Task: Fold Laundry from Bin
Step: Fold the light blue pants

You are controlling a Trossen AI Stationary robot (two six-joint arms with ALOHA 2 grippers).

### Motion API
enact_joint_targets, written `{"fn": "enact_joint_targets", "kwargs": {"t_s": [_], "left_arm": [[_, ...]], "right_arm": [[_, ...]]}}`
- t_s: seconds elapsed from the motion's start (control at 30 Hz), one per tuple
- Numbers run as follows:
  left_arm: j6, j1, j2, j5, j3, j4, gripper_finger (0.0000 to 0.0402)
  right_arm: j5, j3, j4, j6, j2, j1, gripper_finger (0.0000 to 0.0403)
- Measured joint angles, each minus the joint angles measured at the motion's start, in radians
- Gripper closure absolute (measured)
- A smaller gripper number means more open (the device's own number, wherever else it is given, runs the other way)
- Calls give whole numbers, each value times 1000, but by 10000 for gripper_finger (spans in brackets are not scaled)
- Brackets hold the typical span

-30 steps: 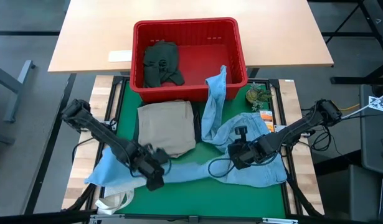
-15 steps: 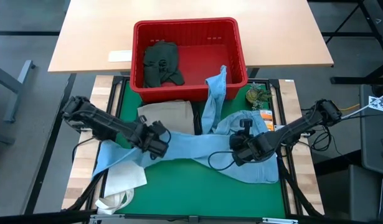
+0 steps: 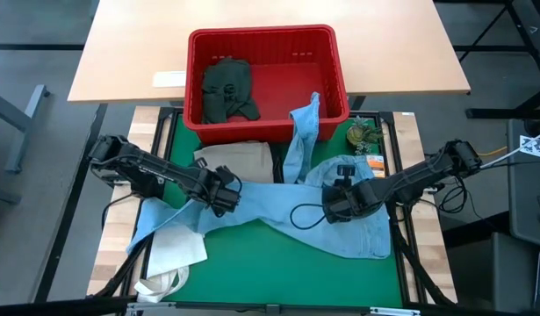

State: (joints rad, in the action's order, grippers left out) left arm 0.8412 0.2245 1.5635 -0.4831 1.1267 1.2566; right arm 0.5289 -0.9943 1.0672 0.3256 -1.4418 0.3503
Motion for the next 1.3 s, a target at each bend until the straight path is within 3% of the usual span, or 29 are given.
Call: {"fn": "enact_joint_targets", "kwargs": {"t_s": [0.27,0.57,0.9,1.3], "left_arm": [[-14,0,0,2,0,-17,391],[-14,0,0,23,0,-16,391],[-14,0,0,29,0,-19,391],[-12,0,0,30,0,-47,391]], "right_arm": [[-172,0,17,14,0,-40,236],[-152,-128,206,9,8,-7,226],[-209,-139,78,160,8,301,226],[-237,1,-63,585,-9,587,226]]}}
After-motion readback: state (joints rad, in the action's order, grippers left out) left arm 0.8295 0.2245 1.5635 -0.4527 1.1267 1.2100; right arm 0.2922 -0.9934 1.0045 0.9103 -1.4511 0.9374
